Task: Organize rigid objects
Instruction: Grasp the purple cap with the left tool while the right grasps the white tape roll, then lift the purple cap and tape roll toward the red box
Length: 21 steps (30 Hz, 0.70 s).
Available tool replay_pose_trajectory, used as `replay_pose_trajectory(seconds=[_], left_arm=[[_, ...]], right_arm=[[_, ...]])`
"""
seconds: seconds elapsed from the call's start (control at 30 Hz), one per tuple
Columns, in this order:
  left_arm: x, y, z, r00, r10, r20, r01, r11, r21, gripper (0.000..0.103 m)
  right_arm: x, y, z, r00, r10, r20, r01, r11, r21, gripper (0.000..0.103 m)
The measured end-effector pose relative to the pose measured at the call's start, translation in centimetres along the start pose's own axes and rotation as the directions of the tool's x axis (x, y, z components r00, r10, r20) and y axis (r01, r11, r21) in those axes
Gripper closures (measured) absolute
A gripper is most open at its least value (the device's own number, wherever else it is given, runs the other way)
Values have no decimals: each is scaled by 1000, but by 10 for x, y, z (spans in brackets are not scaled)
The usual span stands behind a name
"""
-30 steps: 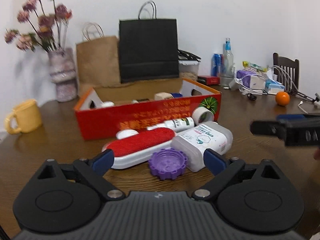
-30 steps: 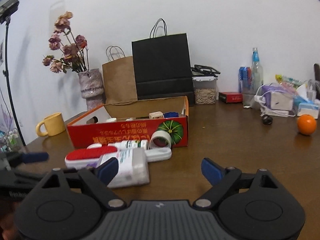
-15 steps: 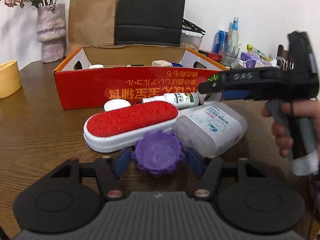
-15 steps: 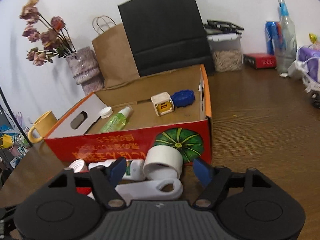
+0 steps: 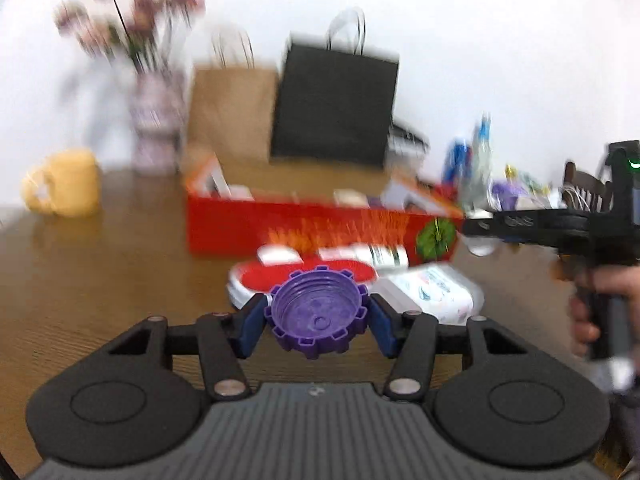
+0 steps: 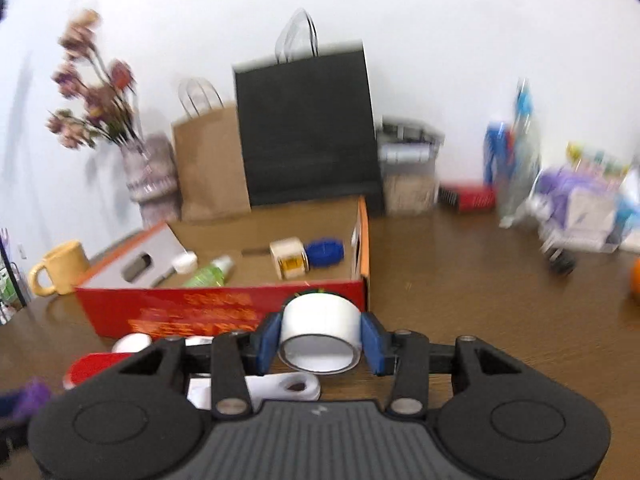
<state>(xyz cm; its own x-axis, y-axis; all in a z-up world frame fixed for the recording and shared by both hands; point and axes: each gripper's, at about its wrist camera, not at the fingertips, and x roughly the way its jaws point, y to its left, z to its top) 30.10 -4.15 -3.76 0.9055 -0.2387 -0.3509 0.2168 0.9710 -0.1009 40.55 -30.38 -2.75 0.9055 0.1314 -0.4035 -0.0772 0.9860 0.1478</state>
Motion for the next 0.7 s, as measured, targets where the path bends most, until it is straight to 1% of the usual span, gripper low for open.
replay_pose_trajectory(seconds=[0.1,0.17,0.23,0.3,0.37,0.43,0.53,0.6,0.7], left_arm=[[-31,-6,-6,998,60,31,-61,997,41,47],[-50,-8,-9,997,71,40,-72,996,48,47],[-69,-10,-11,995,71,70,-75,996,55,47],[-90,-12,-17,990,63,125,-73,995,74,47],[-109,-15,-23,986,63,153,-78,993,94,47],[-123,-16,-28,985,62,159,-77,993,89,47],[-142,-15,-34,985,61,164,-72,995,64,47],[-153,-14,-36,981,65,181,-75,996,51,47],[-169,-12,-37,972,81,222,-89,996,28,47]], right_arm=[[-63,20,-13,994,3,108,4,998,-61,60],[-97,29,-23,989,25,146,-15,998,-68,60],[-129,40,-39,985,40,170,-25,996,-91,60],[-159,53,-59,980,14,199,14,990,-141,60],[-188,65,-82,973,-31,229,71,983,-169,60],[-208,72,-100,970,-43,240,82,985,-154,60],[-239,81,-122,966,-19,257,61,986,-156,60],[-253,88,-129,963,1,269,46,984,-170,60],[-265,96,-129,955,17,295,40,982,-186,60]])
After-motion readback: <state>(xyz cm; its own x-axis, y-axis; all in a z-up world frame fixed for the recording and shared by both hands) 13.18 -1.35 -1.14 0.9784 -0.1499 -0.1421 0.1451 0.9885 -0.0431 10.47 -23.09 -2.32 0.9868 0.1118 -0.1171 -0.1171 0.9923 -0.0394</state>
